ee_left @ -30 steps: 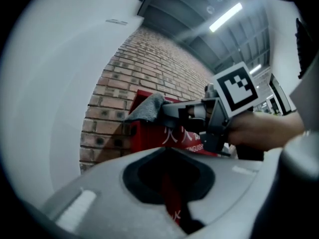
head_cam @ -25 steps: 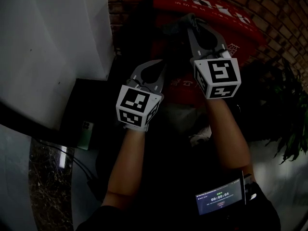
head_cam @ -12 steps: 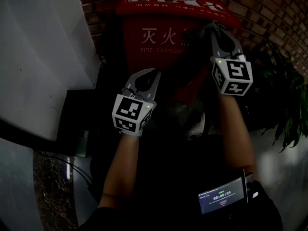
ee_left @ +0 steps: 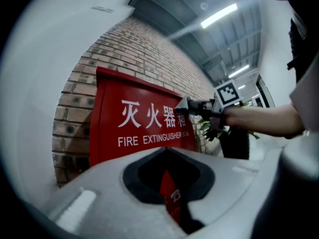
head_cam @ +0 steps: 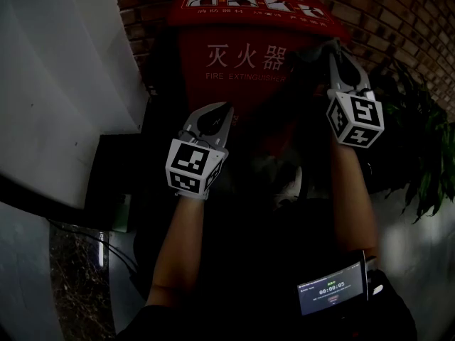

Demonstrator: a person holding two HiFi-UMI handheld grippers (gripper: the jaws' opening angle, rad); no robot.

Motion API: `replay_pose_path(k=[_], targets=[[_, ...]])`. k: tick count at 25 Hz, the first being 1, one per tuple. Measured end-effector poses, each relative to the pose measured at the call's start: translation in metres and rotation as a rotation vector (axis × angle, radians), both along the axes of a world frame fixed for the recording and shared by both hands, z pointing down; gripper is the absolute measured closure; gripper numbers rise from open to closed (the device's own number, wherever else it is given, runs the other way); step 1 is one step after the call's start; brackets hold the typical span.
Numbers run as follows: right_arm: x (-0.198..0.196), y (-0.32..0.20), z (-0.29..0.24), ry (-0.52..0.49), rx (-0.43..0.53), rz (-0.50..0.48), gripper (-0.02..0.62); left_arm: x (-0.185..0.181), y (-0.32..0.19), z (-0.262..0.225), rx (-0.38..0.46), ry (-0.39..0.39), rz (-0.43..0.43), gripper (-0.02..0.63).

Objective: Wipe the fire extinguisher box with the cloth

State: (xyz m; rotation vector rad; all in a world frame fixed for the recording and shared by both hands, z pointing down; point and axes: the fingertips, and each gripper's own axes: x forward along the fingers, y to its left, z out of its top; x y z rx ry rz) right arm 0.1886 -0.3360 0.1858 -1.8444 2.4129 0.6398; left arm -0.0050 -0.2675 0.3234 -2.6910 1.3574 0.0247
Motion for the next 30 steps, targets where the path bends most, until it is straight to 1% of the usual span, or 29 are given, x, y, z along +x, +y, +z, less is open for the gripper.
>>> replay_pose_path(k=[3,6,8,11,13,16,19,22,26,30], targets=[[-0.038,0.019,-0.001,0.016,0.033,-0.069,0.563,-0.012,-0.002,-0.004,0.006,0.013,-0.021,0.603],[-0.094,0.031,0.009,0.053,0.02,-0.171,0.563,-0.027,-0.002,-0.009,0.01,0.037,-0.049,0.603],[-0.13,0.035,0.02,0.088,0.006,-0.223,0.563,-0.037,-0.002,-0.013,0.023,0.049,-0.07,0.603],[-0.183,0.036,0.034,0.148,-0.006,-0.279,0.563,-0.058,-0.003,-0.022,0.05,0.064,-0.115,0.603],[-0.219,0.035,0.037,0.185,-0.006,-0.317,0.563,-0.075,-0.003,-0.025,0.054,0.075,-0.151,0.603],[-0.256,0.03,0.039,0.202,-0.004,-0.342,0.563,-0.094,-0.004,-0.027,0.05,0.098,-0.185,0.603],[-0.277,0.022,0.043,0.234,0.0,-0.324,0.563,-0.104,-0.004,-0.03,0.058,0.104,-0.204,0.603],[-0.284,0.017,0.048,0.26,0.015,-0.292,0.563,-0.105,-0.006,-0.029,0.066,0.096,-0.212,0.603],[-0.283,0.019,0.05,0.302,0.062,-0.255,0.563,-0.097,-0.007,-0.026,0.076,0.095,-0.198,0.603],[-0.266,0.019,0.053,0.296,0.071,-0.231,0.563,-0.086,-0.008,-0.023,0.094,0.096,-0.181,0.603]])
